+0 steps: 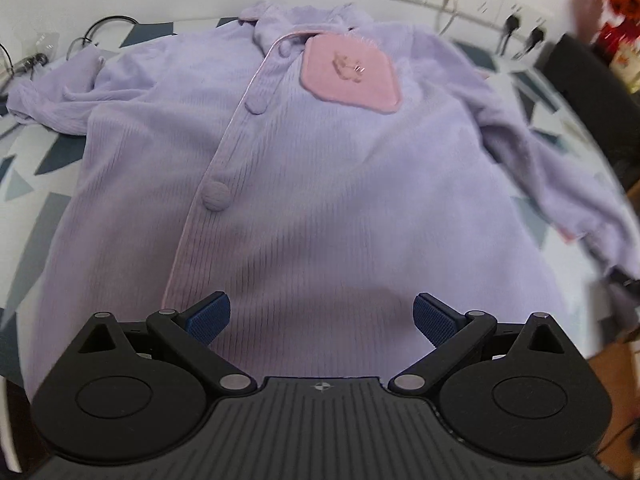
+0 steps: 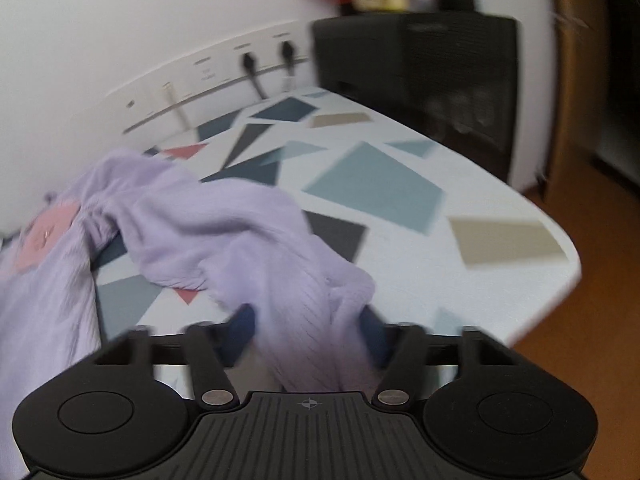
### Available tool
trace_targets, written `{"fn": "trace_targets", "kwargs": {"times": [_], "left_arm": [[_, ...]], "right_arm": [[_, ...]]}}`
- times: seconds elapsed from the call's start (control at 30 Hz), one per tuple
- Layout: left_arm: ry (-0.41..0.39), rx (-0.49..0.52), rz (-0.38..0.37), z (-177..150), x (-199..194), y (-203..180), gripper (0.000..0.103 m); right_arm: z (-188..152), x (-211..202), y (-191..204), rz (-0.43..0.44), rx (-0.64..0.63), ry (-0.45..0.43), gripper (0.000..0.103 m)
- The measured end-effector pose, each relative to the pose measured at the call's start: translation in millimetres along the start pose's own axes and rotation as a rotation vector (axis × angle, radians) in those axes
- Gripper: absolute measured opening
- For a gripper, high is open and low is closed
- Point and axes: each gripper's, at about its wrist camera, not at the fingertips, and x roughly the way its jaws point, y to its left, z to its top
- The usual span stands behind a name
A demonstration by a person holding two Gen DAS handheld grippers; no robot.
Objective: Fold clothes
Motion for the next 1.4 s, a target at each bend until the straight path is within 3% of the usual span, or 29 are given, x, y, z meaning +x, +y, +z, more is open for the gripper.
{"fn": "trace_targets", "kwargs": {"times": [0.03, 0.07, 0.23, 0.33, 0.43, 0.47, 0.53, 0.63, 0.73, 0.83, 1.03, 1.13, 1.17, 1.27, 1.3, 1.37, 1.4], "left_arm": [[0.008, 0.002, 0.026, 2.1, 3.5, -3.9, 0.1], [0.011, -0.004, 0.034, 4.6, 4.7, -7.9, 0.1], [0.015, -0.046, 0.029, 18.1, 4.5, -30.8, 0.1], [0.01, -0.042, 0.02, 23.7, 4.5, -52.4, 0.1], [0.027, -0.041, 0.006, 26.2, 7.8, -70.5, 0.1], [0.034, -0.053, -0.001, 27.1, 8.3, -73.3, 0.1], [0.042, -0.079, -0.013, 28.7, 7.2, -75.9, 0.1], [0.026, -0.103, -0.009, 31.7, -1.7, -70.3, 0.1], [0.011, -0.147, 0.02, 38.2, -8.1, -53.3, 0.1], [-0.001, -0.211, 0.044, 40.3, -12.1, -31.6, 0.1], [-0.02, -0.264, 0.047, 42.9, -13.6, 5.7, 0.1], [-0.057, -0.234, 0.016, 54.1, -12.0, 21.6, 0.1], [-0.071, -0.225, 0.004, 58.3, -11.5, 27.2, 0.1], [-0.106, -0.202, -0.04, 72.6, -8.2, 44.9, 0.1], [-0.107, -0.203, -0.065, 80.3, -4.1, 52.0, 0.1], [-0.107, -0.18, -0.112, 100.7, 6.7, 58.9, 0.1], [-0.11, -0.158, -0.133, 114.8, 12.8, 56.3, 0.1]], "right_arm": [[10.1, 1.4, -6.9, -0.005, 0.023, -0.014, 0.022], [20.2, 2.8, -13.8, -0.01, 0.046, -0.027, 0.019], [70.6, 9.6, -48.2, -0.037, 0.163, -0.096, 0.016], [108.8, 0.6, -92.2, -0.113, 0.27, -0.221, 0.016], [134.4, 7.1, -110.1, -0.117, 0.279, -0.209, 0.016], [139.4, 18.1, -111.0, -0.09, 0.244, -0.141, 0.016], [140.0, 30.1, -110.0, -0.087, 0.222, -0.088, 0.016], [137.7, 31.2, -102.8, -0.07, 0.241, -0.132, 0.016], [142.9, 29.9, -74.7, 0.014, 0.183, -0.194, 0.016], [150.5, 37.3, -26.2, 0.126, 0.088, -0.203, 0.016], [133.4, 70.4, 99.4, 0.342, -0.092, -0.114, 0.017], [113.3, 91.5, 152.0, 0.372, -0.195, -0.031, 0.019], [106.6, 98.5, 169.5, 0.382, -0.229, -0.003, 0.024], [82.7, 125.9, 201.8, 0.321, -0.337, 0.195, 0.04], [80.5, 122.3, 204.0, 0.325, -0.357, 0.209, 0.045], [76.7, 114.0, 207.8, 0.336, -0.395, 0.23, 0.065], [80.6, 104.8, 202.6, 0.366, -0.384, 0.251, 0.069]]}}
